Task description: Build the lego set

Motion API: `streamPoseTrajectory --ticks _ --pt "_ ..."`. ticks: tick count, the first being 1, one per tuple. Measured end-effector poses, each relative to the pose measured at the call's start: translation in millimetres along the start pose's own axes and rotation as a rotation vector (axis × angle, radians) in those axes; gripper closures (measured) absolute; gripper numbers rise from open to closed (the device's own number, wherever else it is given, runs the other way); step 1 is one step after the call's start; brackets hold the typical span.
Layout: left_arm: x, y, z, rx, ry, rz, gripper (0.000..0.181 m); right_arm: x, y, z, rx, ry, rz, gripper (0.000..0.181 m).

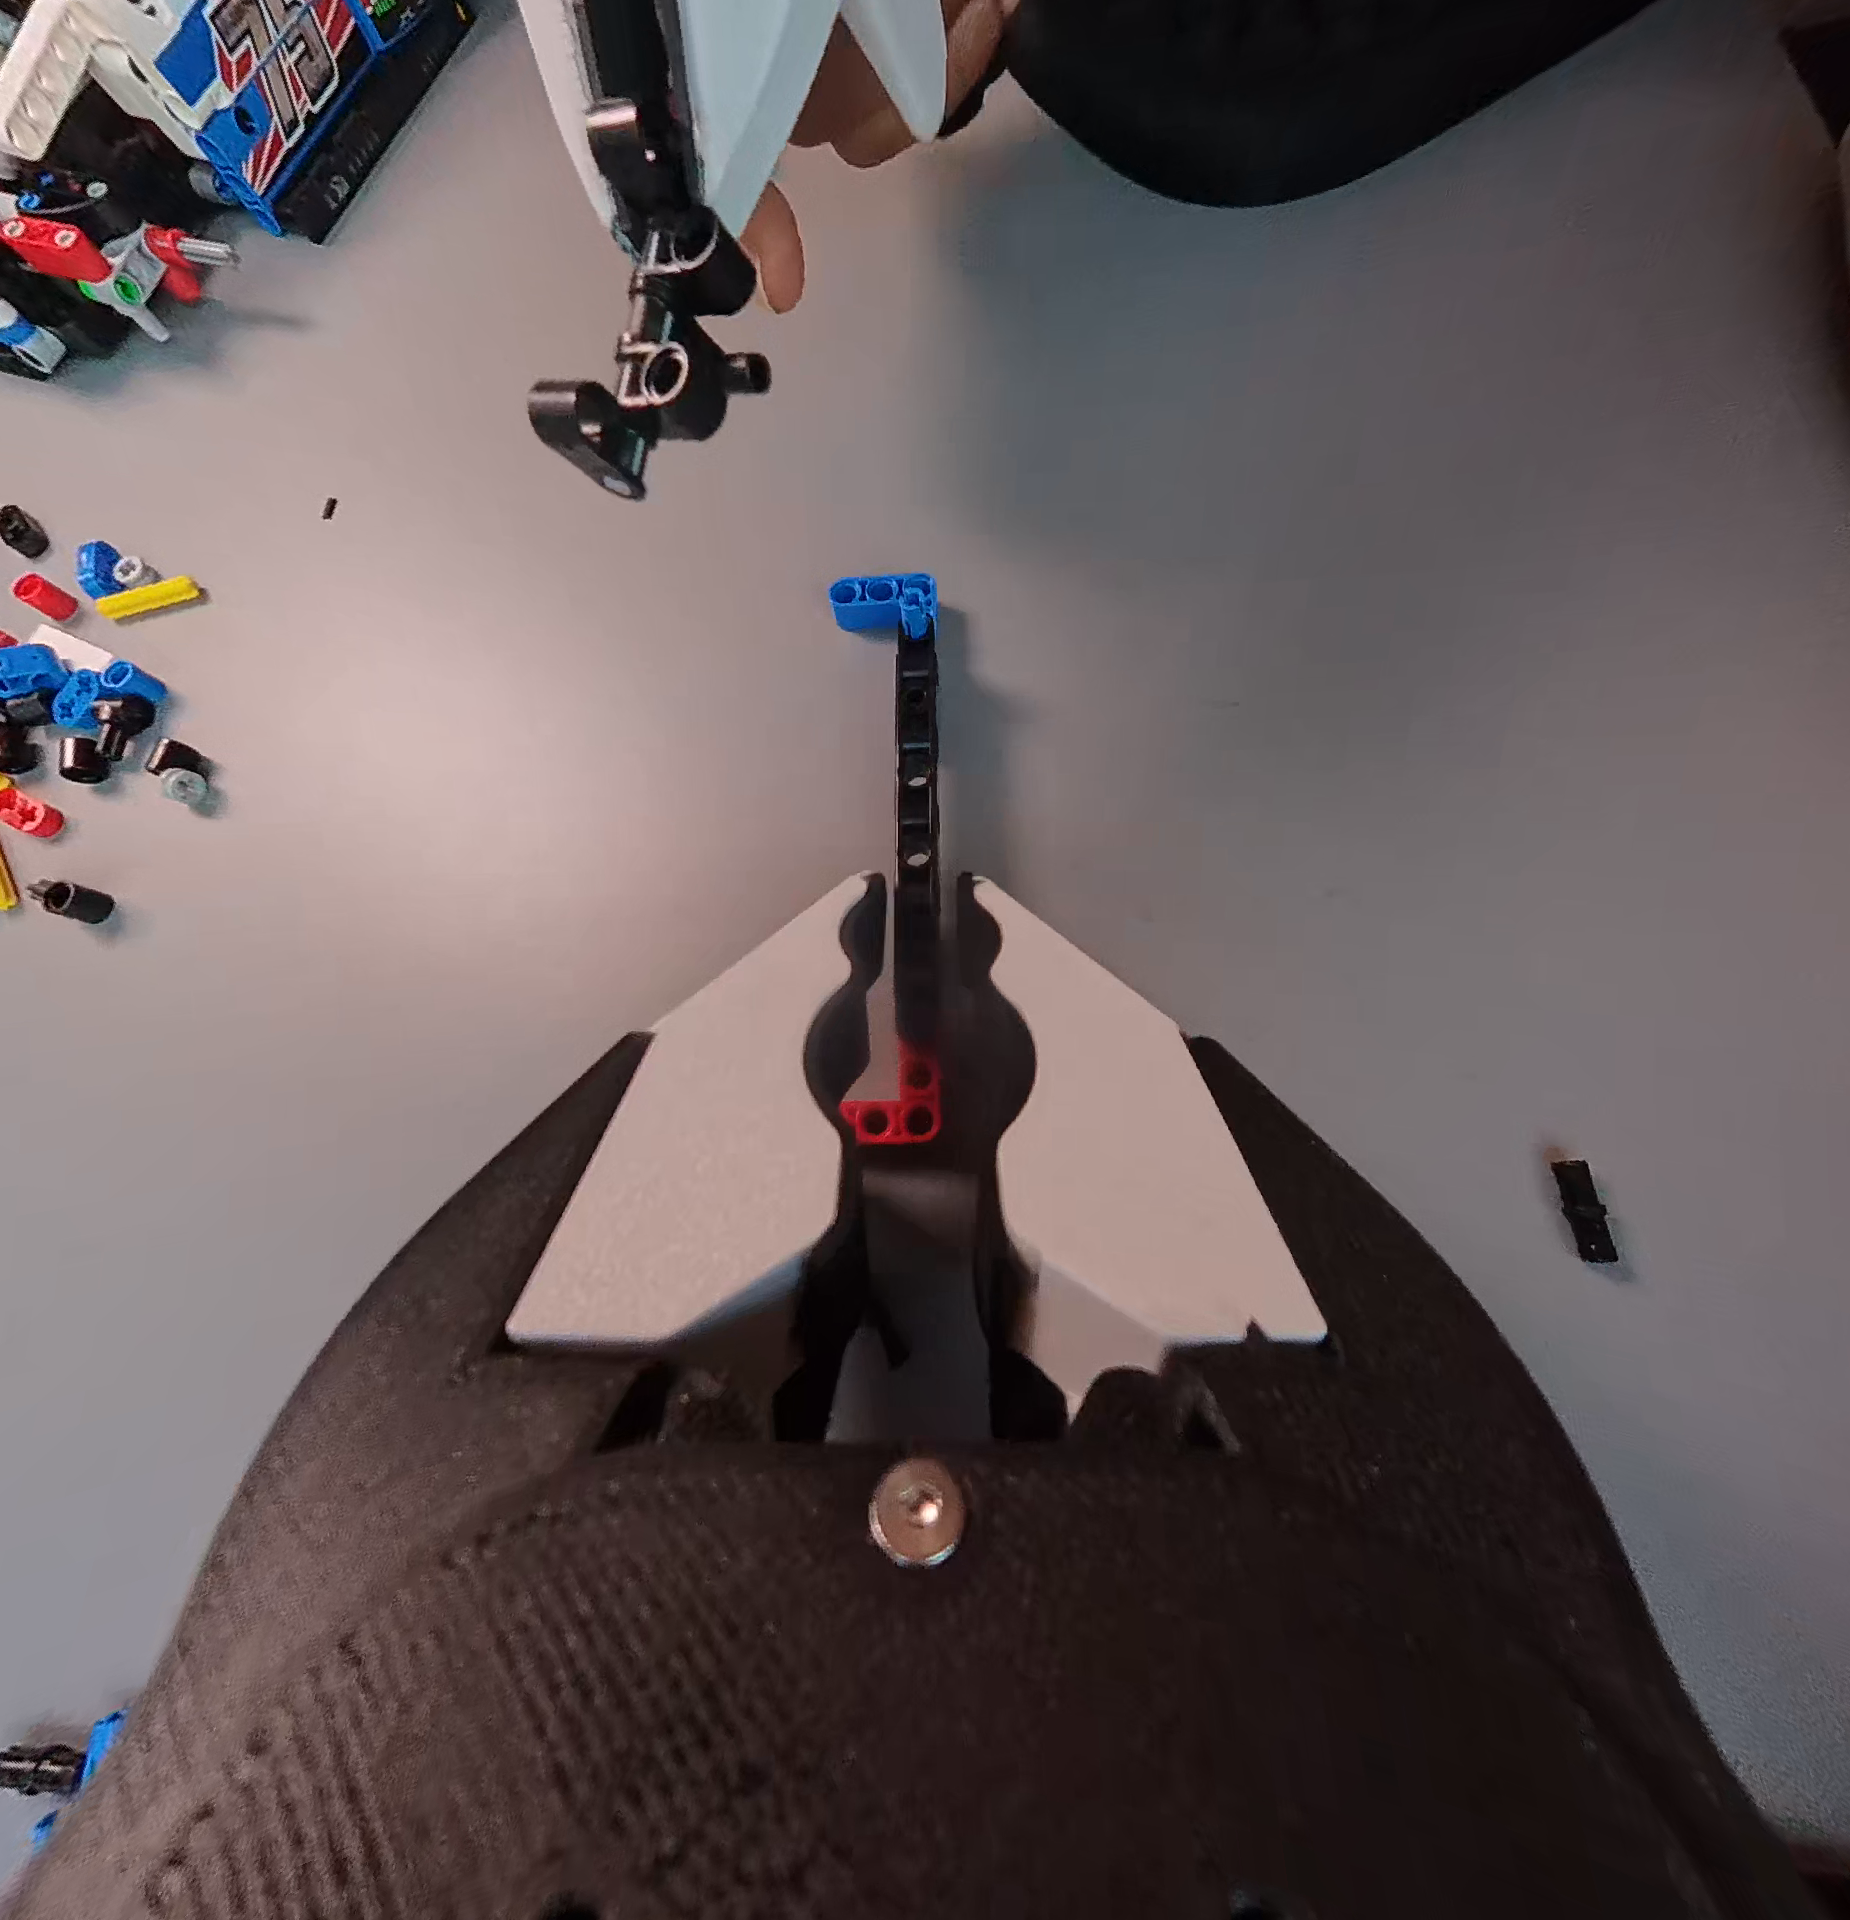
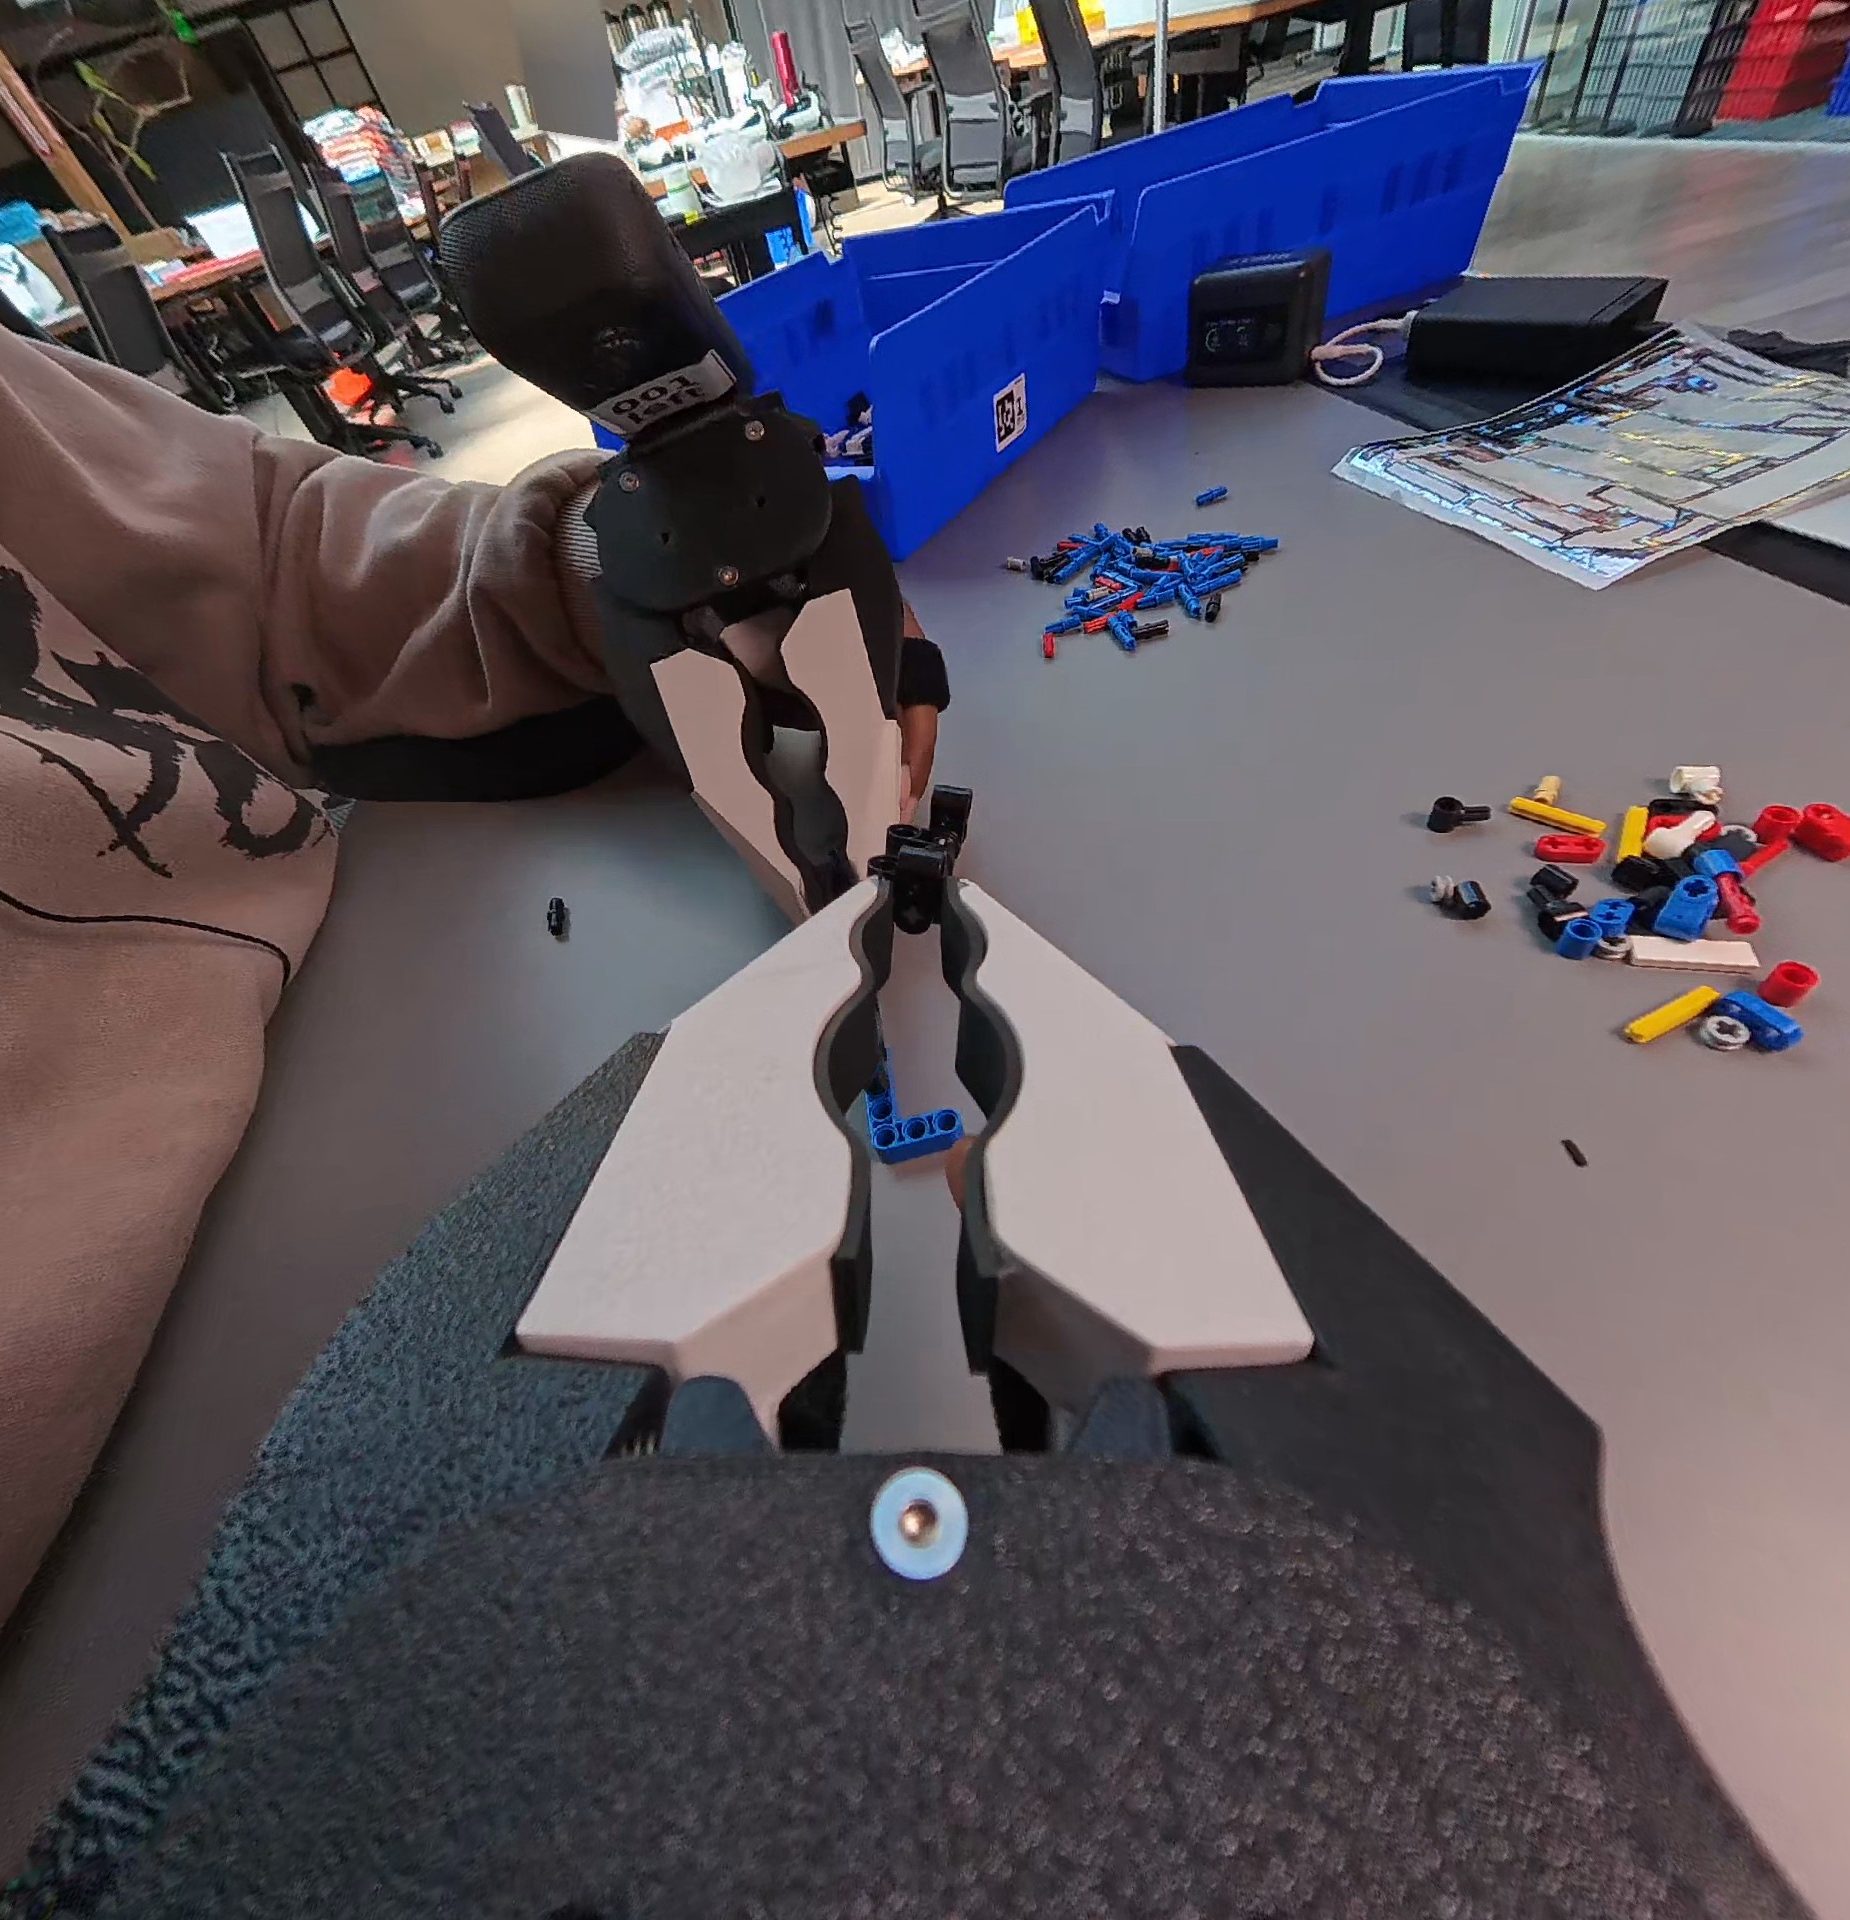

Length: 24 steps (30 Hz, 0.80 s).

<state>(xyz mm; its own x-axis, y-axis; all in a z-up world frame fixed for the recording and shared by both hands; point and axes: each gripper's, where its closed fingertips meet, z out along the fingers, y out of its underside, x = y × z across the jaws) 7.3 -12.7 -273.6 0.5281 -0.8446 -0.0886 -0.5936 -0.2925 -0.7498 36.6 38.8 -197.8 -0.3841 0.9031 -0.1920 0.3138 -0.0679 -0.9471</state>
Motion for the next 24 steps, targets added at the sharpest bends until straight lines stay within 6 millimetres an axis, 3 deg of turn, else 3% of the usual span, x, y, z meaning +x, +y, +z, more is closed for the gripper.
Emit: streamPoseTrajectory --ticks 5,11,17,20,24 --pt "4 -20 -17 0.138 0.063 -0.086 0.151 -2 3 1 -0.001 -0.016 -0.023 0.175" --pt "-13 -44 -37 0.353 0.157 -0.317 0.140 -20 -7 9 0.075 -0.123 -0.145 0.175" --pt "-27 -50 -44 0.433 0.245 -0.372 0.156 -14 -13 31 0.065 -0.191 -0.216 0.175" --pt "-26 -44 -41 0.412 0.219 -0.339 0.170 -11 -5 40 0.016 -0.205 -0.255 0.174" --pt "-25 -34 -34 0.360 0.174 -0.302 0.169 -9 6 46 -0.035 -0.203 -0.270 0.175"
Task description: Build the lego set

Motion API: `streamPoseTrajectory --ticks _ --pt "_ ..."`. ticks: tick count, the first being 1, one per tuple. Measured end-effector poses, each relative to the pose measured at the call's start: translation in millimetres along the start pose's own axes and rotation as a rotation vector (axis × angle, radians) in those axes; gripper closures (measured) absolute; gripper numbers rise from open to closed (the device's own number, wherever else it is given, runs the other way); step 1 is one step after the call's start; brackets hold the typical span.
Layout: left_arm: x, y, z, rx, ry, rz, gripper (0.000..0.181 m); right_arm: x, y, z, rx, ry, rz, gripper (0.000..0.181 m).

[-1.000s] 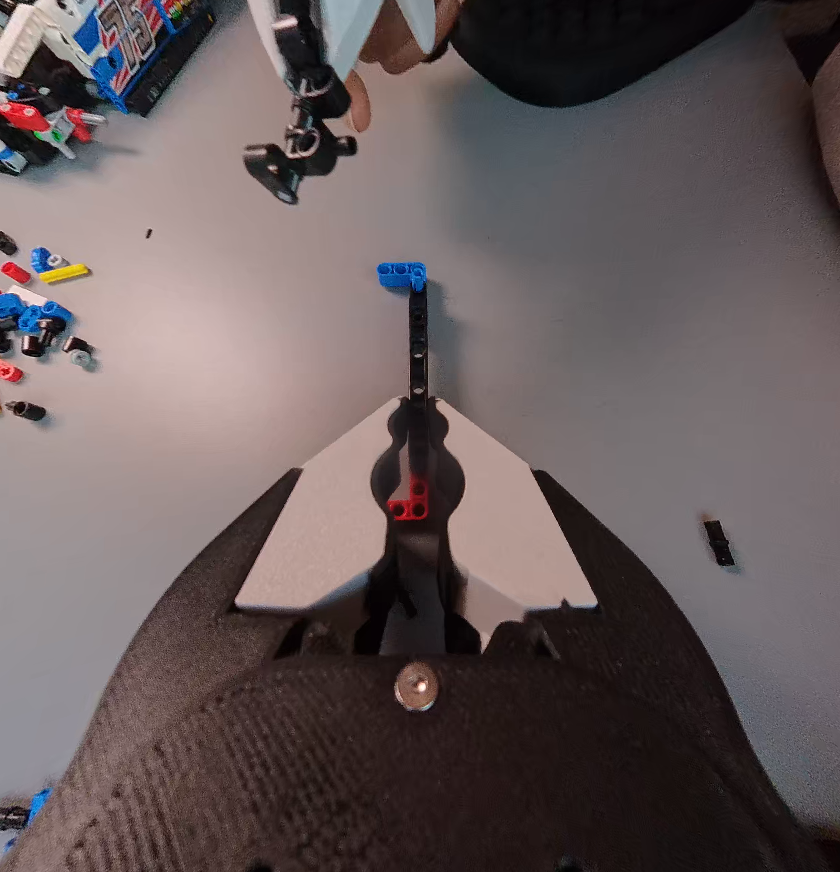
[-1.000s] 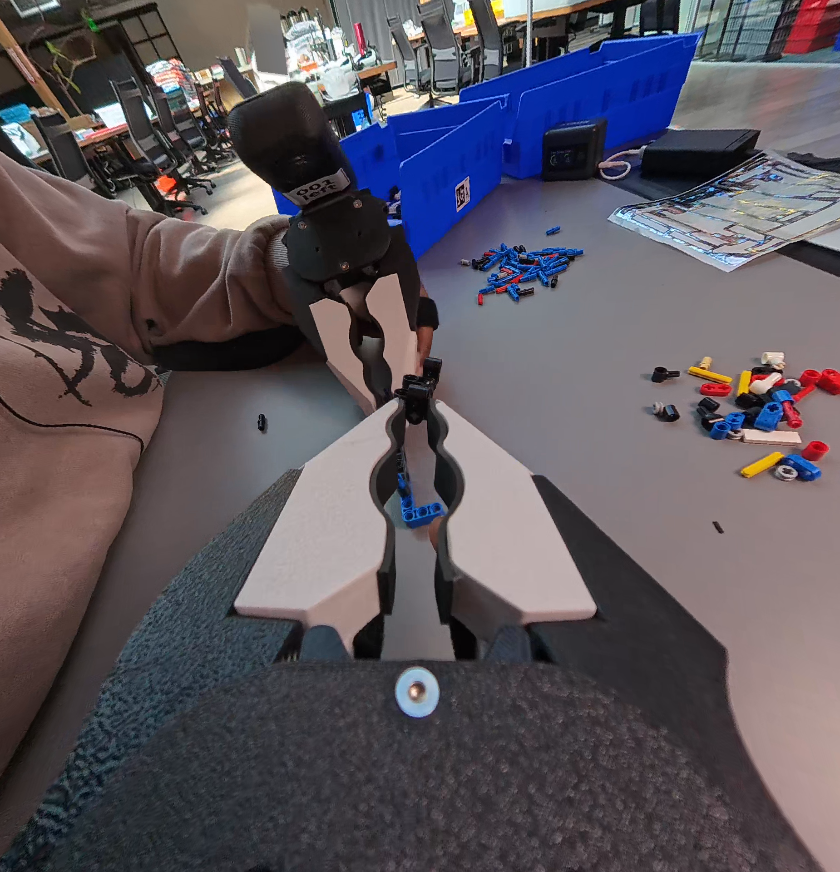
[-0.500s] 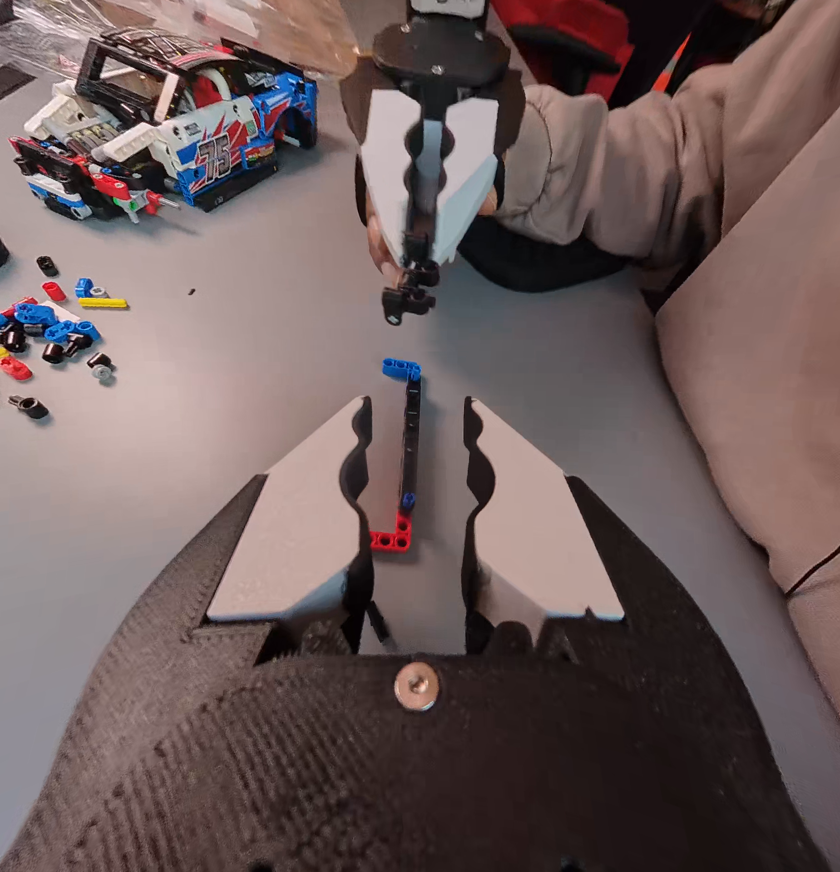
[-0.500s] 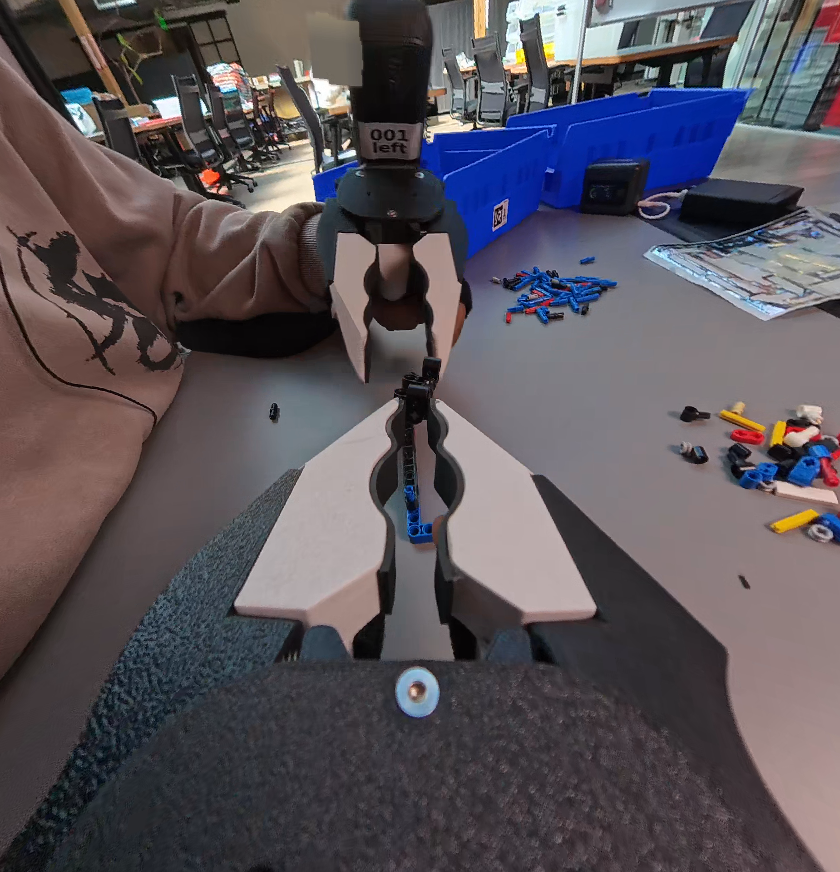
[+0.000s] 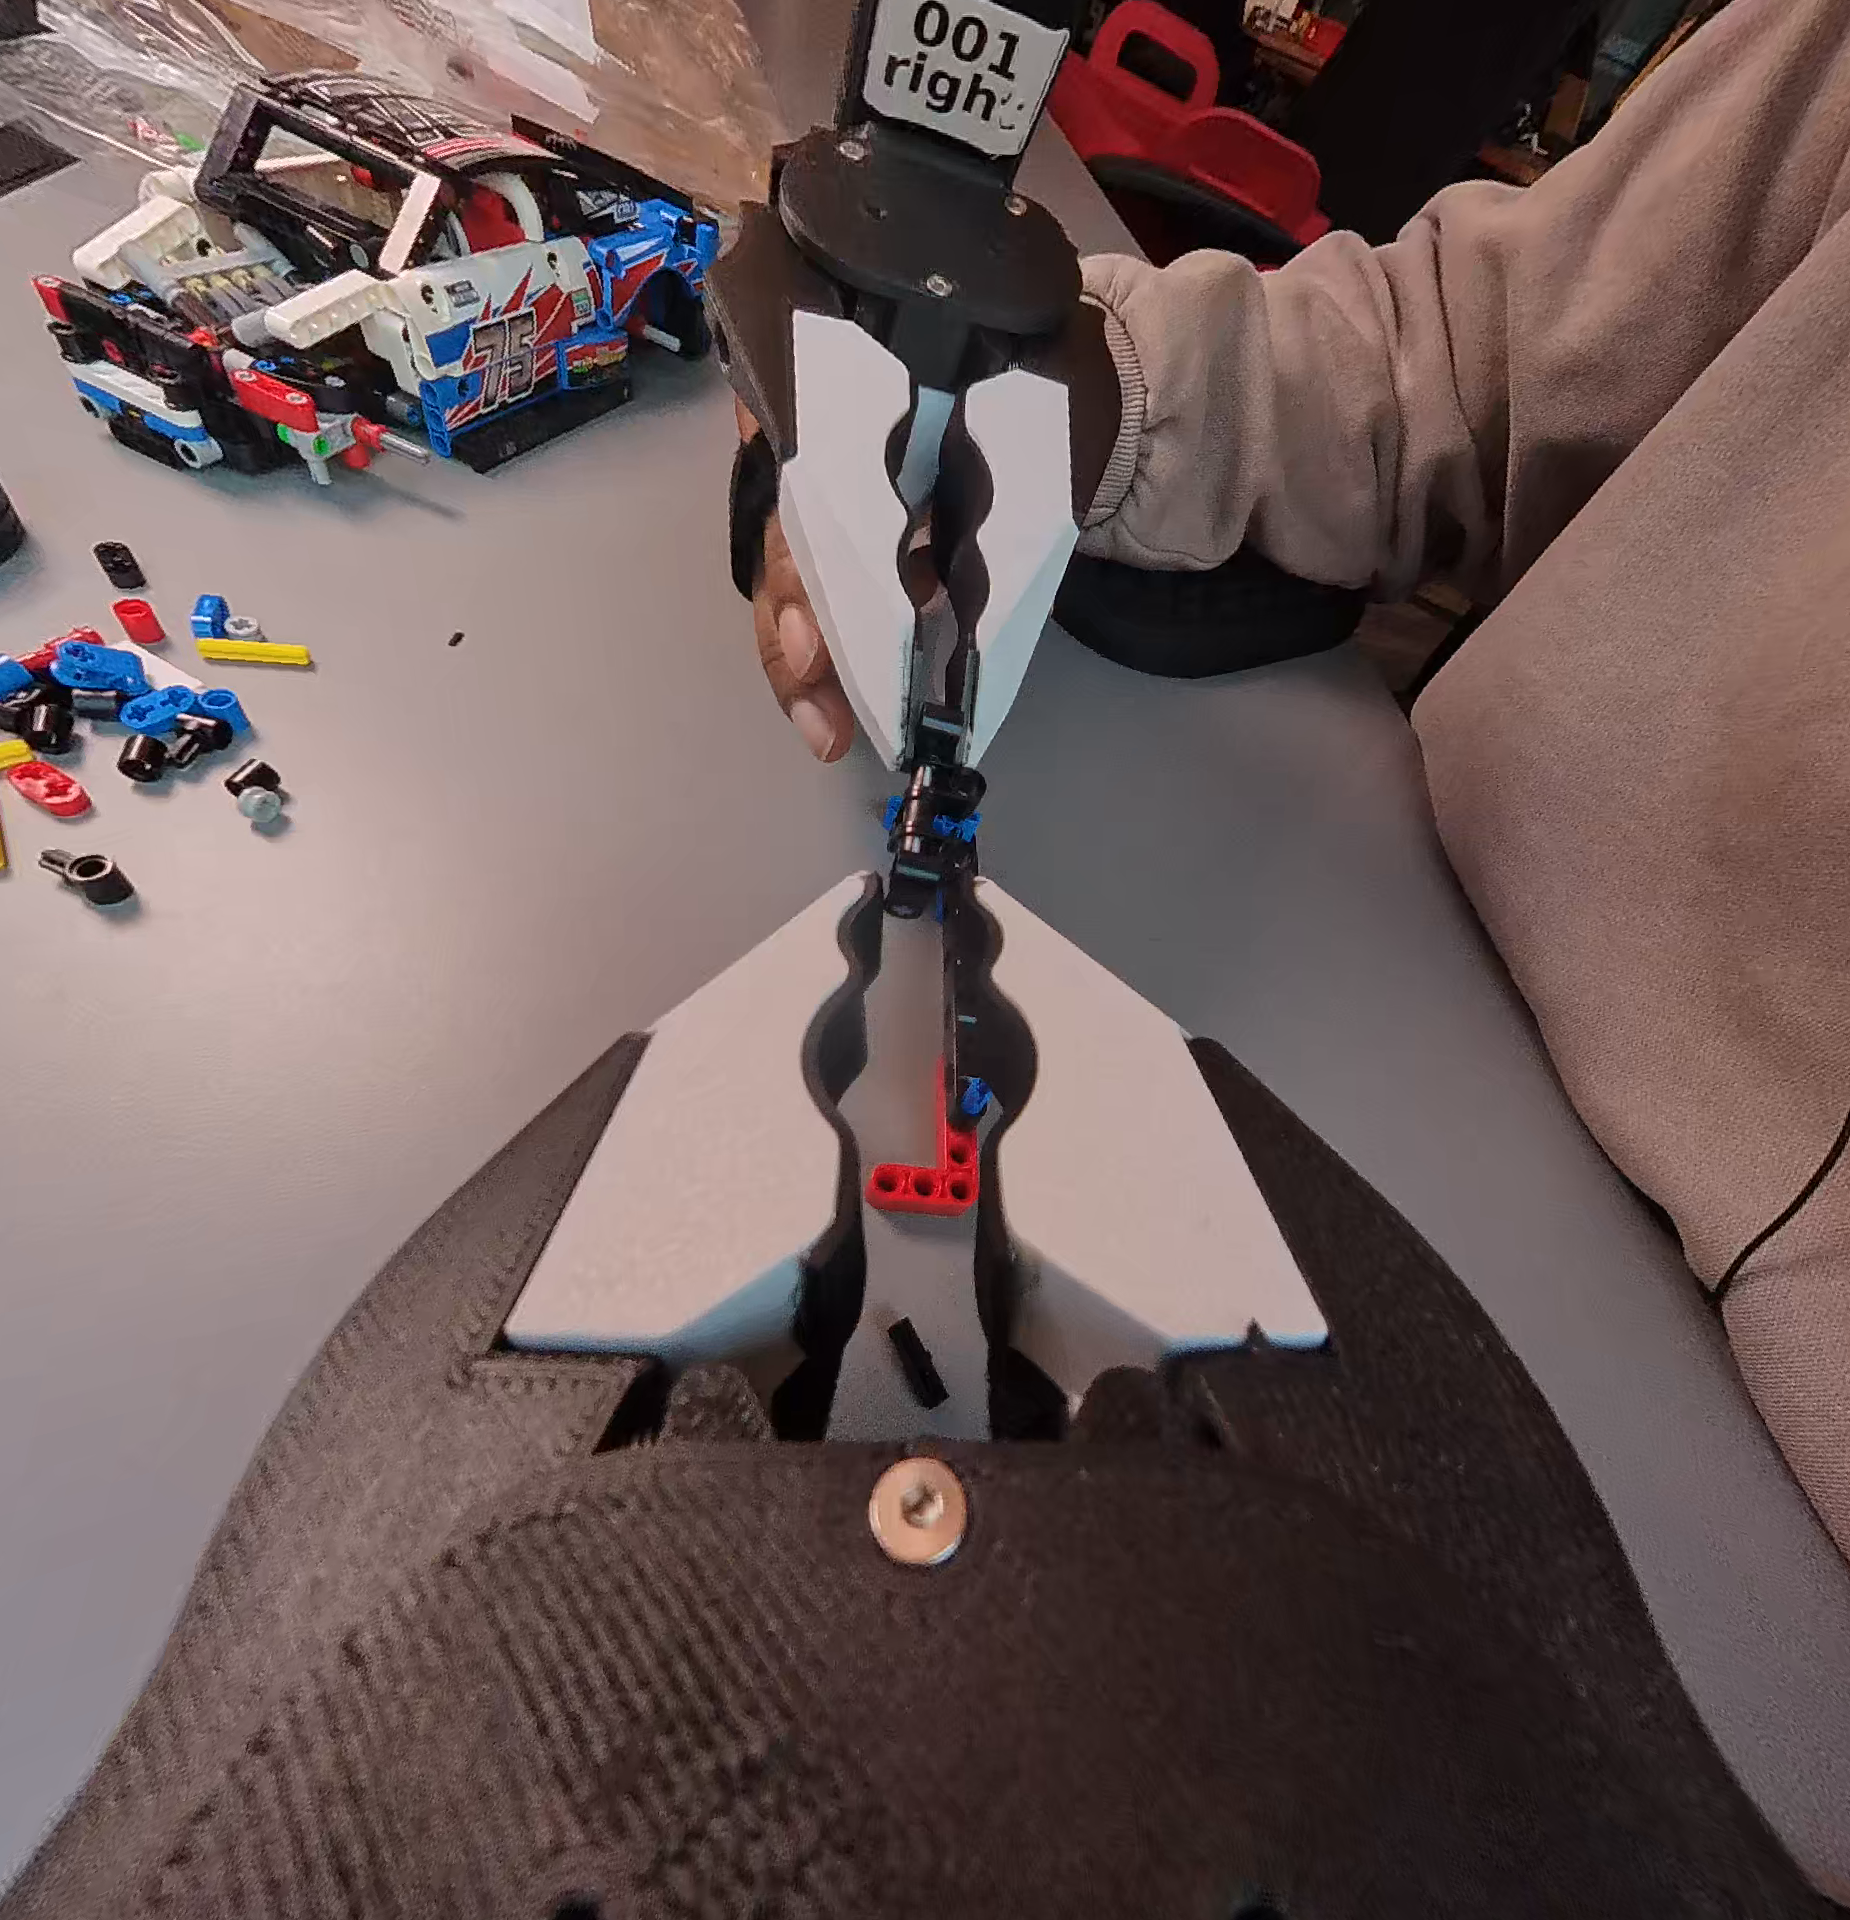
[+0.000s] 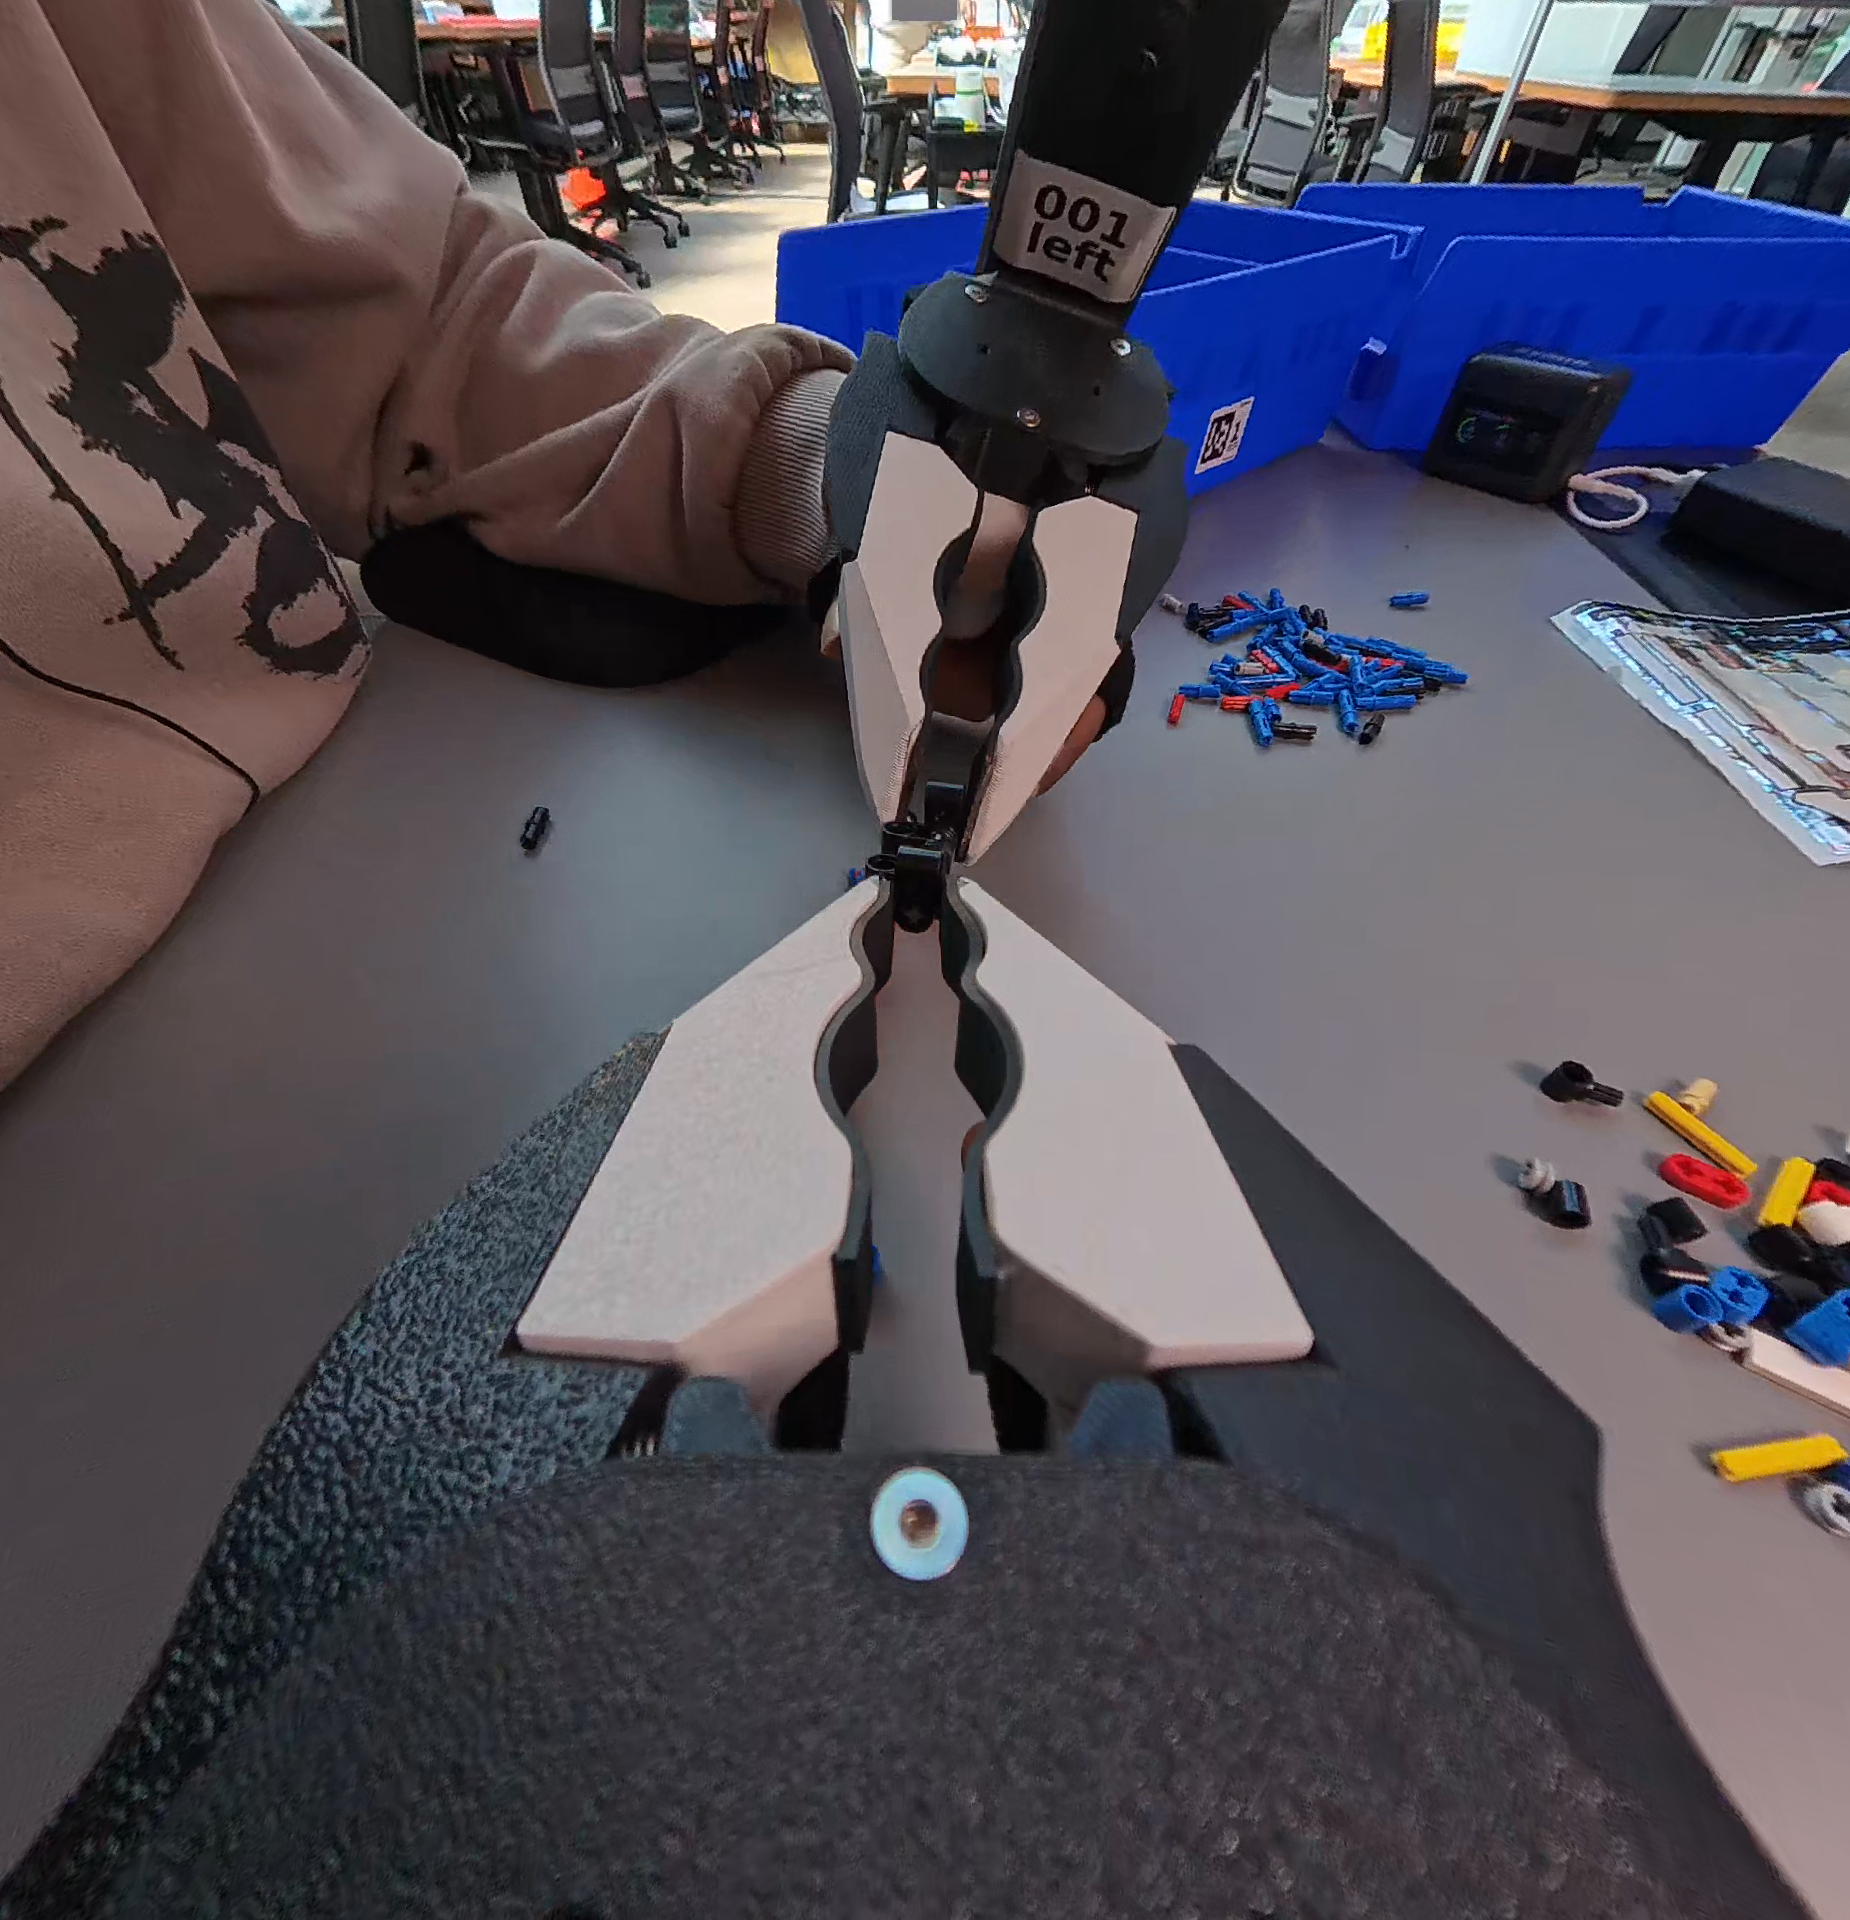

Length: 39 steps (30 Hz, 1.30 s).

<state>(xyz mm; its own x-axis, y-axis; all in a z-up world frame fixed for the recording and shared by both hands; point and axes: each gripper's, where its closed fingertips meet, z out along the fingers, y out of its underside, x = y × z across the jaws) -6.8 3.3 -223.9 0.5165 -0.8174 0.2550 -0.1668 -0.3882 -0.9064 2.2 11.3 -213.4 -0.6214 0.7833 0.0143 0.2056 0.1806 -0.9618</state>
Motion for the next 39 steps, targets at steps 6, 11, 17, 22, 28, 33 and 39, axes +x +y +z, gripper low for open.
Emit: streamPoseTrajectory --ticks 6,11,17,22,28,33,39 --pt "-4 13 8 -0.083 -0.036 0.045 0.173 -3 15 2 -0.100 0.019 -0.050 0.175" --pt "-9 25 12 -0.170 -0.083 0.079 0.175 2 33 4 -0.219 0.058 -0.058 0.173" --pt "-12 32 14 -0.227 -0.119 0.127 0.175 1 45 6 -0.304 0.072 -0.046 0.174" --pt "-8 35 15 -0.235 -0.107 0.100 0.174 -2 47 8 -0.319 0.077 -0.062 0.175" --pt "5 27 12 -0.185 -0.044 0.064 0.142 -7 47 9 -0.316 0.063 -0.094 0.175" --pt "8 35 20 -0.249 -0.080 0.163 0.134 -8 45 9 -0.304 0.051 -0.091 0.175" --pt "6 46 33 -0.324 -0.124 0.254 0.150 -11 45 8 -0.302 0.034 -0.100 0.175"
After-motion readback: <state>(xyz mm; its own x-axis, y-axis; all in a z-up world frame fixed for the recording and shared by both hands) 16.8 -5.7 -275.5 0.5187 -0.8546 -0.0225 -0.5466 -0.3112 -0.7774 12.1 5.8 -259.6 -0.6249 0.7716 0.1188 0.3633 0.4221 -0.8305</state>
